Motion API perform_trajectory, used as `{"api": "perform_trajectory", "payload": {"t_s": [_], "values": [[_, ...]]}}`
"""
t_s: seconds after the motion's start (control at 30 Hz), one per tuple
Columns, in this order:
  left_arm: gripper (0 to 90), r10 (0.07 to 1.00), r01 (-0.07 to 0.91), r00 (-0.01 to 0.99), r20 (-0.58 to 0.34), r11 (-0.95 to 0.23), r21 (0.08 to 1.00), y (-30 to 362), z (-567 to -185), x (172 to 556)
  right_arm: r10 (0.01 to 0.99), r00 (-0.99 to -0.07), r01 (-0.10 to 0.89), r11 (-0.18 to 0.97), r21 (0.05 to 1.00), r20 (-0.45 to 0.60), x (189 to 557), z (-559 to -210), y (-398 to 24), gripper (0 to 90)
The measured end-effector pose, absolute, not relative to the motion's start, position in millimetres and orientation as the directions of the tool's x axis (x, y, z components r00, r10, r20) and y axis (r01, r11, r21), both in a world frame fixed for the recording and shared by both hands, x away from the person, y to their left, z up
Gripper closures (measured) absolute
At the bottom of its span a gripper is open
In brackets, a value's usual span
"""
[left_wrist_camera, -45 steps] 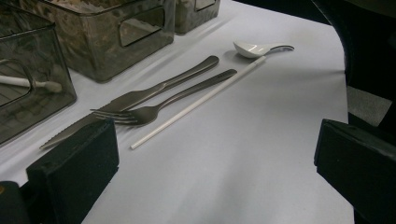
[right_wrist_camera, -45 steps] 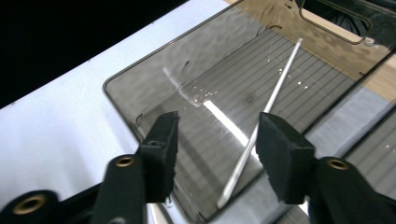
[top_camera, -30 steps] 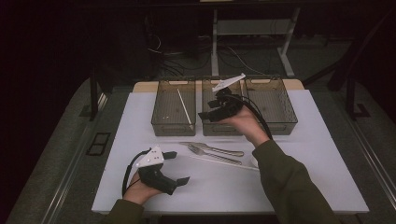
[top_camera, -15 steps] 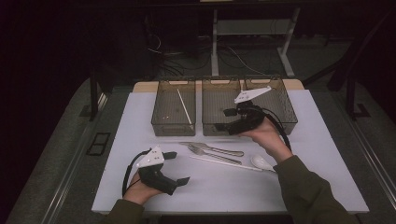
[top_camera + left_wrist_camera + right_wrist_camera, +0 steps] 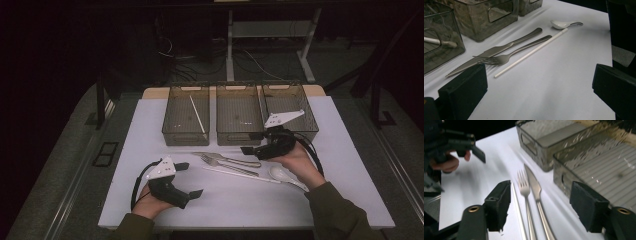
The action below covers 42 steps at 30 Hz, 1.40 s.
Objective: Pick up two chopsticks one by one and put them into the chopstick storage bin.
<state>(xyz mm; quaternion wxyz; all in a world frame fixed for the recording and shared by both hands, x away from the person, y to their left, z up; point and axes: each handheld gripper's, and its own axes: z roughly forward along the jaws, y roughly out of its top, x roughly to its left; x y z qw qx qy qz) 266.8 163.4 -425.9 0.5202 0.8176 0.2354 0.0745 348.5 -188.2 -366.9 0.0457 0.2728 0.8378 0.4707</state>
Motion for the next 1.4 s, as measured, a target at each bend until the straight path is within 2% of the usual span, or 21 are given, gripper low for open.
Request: {"api": "perform_trajectory", "payload": {"t_s": [0.53, 0.73, 1.03, 1.4], "values": [[0.0, 0.465, 0.307, 0.877, -0.121, -0.347, 0.886, 163, -426, 267, 0.479, -0.863, 0.413, 0.491, 0.767, 0.158, 316, -399, -213, 61.7], [0.0, 0.464, 0.303, 0.878, -0.117, -0.35, 0.886, 163, -426, 266, 0.484, -0.863, 0.417, 0.522, 0.744, 0.143, 316, -408, -216, 69.6], [0.0, 0.463, 0.303, 0.879, -0.116, -0.353, 0.885, 163, -426, 266, 0.463, -0.88, 0.405, 0.609, 0.682, 0.109, 314, -422, -208, 75.8], [0.0, 0.46, 0.302, 0.88, -0.117, -0.353, 0.885, 163, -426, 265, 0.447, -0.889, 0.401, 0.658, 0.637, 0.098, 316, -432, -206, 81.4]]}}
